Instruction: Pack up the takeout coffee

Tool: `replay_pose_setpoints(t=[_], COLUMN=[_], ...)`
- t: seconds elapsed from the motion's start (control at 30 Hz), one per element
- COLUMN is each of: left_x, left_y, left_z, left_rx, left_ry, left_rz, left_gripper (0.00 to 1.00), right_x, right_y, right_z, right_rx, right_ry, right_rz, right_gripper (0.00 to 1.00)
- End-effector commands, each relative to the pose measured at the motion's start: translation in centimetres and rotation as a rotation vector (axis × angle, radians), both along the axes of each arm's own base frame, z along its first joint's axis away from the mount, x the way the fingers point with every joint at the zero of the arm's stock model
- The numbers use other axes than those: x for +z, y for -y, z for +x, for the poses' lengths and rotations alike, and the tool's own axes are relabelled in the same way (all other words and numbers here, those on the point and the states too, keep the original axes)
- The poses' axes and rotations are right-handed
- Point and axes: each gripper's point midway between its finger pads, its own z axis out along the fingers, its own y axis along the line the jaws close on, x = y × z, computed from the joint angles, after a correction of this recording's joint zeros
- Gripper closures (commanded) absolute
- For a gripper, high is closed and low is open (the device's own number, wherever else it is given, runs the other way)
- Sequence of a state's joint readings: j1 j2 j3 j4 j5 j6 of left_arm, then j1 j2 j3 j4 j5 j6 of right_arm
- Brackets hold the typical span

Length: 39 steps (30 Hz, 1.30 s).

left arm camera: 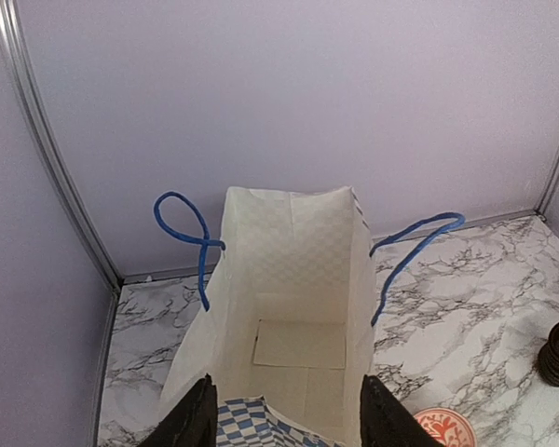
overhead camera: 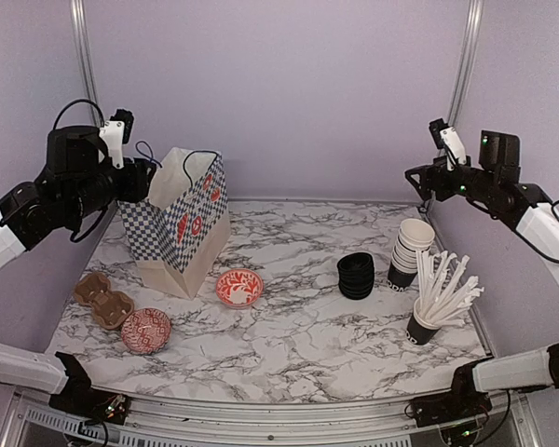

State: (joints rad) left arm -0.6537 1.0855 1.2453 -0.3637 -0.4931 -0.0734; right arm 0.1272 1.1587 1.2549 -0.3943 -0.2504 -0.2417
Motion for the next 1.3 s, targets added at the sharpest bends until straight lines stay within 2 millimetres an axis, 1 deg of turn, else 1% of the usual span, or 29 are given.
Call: replay_pose_setpoints(t=[0.0, 0.03, 0.13, 0.17, 0.23, 0.3, 0.37, 0.43, 0.5, 0.6, 0.7, 0.8, 0.9, 1.03, 1.1, 1.13, 1.2, 1.27], left_x=[3.5, 4.1, 5.0, 5.2, 5.3, 4.5, 3.1, 1.2, -1.0, -4.0, -6.5, -8.0, -8.7, -9.0, -9.1, -9.1, -9.7, -10.5], left_y=[4.2, 5.3, 9.5, 11.1, 14.4, 17.5, 20.4, 22.6, 24.9, 27.4, 29.2, 30.4, 31.1, 31.7, 31.8, 31.8, 31.6, 31.2], left_z=[-1.6, -1.9, -3.1, -3.6, -4.7, -5.7, -6.5, -6.9, -7.4, -8.0, -8.2, -8.3, -8.3, -8.2, -8.3, -8.3, -8.4, -8.6], left_rx=[-0.178, -0.215, -0.336, -0.385, -0.483, -0.569, -0.651, -0.704, -0.756, -0.814, -0.842, -0.866, -0.877, -0.883, -0.884, -0.883, -0.878, -0.867], left_ry=[0.050, 0.055, 0.056, 0.056, 0.055, 0.040, 0.010, -0.029, -0.076, -0.137, -0.195, -0.226, -0.242, -0.255, -0.260, -0.263, -0.281, -0.304], left_rz=[-0.067, -0.065, -0.031, -0.022, -0.002, 0.026, 0.047, 0.062, 0.070, 0.073, 0.057, 0.058, 0.056, 0.039, 0.031, 0.026, 0.024, 0.017], left_gripper=[0.46, 0.46, 0.45, 0.45, 0.44, 0.43, 0.41, 0.41, 0.40, 0.39, 0.39, 0.39, 0.39, 0.39, 0.39, 0.40, 0.40, 0.41], right_x=[0.0, -0.1, -0.6, -0.7, -1.6, -2.6, -4.4, -5.9, -7.5, -9.5, -10.9, -11.5, -11.9, -12.9, -13.2, -13.3, -13.4, -13.5], right_y=[0.4, 0.2, -0.8, -1.0, -1.6, -2.1, -2.7, -3.1, -3.6, -3.7, -2.8, -2.0, -1.4, -0.9, -0.7, -0.3, -0.2, -0.2], right_z=[-0.6, -0.8, -1.4, -1.6, -1.9, -2.0, -2.1, -2.0, -2.0, -1.9, -1.4, -1.3, -1.7, -2.9, -3.3, -3.3, -3.4, -3.4], right_rx=[0.010, 0.027, 0.106, 0.125, 0.164, 0.184, 0.216, 0.236, 0.267, 0.275, 0.233, 0.192, 0.167, 0.163, 0.159, 0.140, 0.131, 0.125], right_ry=[-0.001, -0.006, -0.025, -0.031, -0.060, -0.101, -0.163, -0.223, -0.285, -0.364, -0.412, -0.442, -0.459, -0.495, -0.510, -0.514, -0.516, -0.520], right_rz=[-0.026, -0.037, -0.089, -0.103, -0.147, -0.198, -0.261, -0.318, -0.369, -0.427, -0.491, -0.529, -0.544, -0.554, -0.553, -0.566, -0.568, -0.561], right_gripper=[0.07, 0.06, 0.03, 0.03, 0.04, 0.09, 0.17, 0.24, 0.28, 0.33, 0.41, 0.43, 0.44, 0.47, 0.51, 0.54, 0.61, 0.62])
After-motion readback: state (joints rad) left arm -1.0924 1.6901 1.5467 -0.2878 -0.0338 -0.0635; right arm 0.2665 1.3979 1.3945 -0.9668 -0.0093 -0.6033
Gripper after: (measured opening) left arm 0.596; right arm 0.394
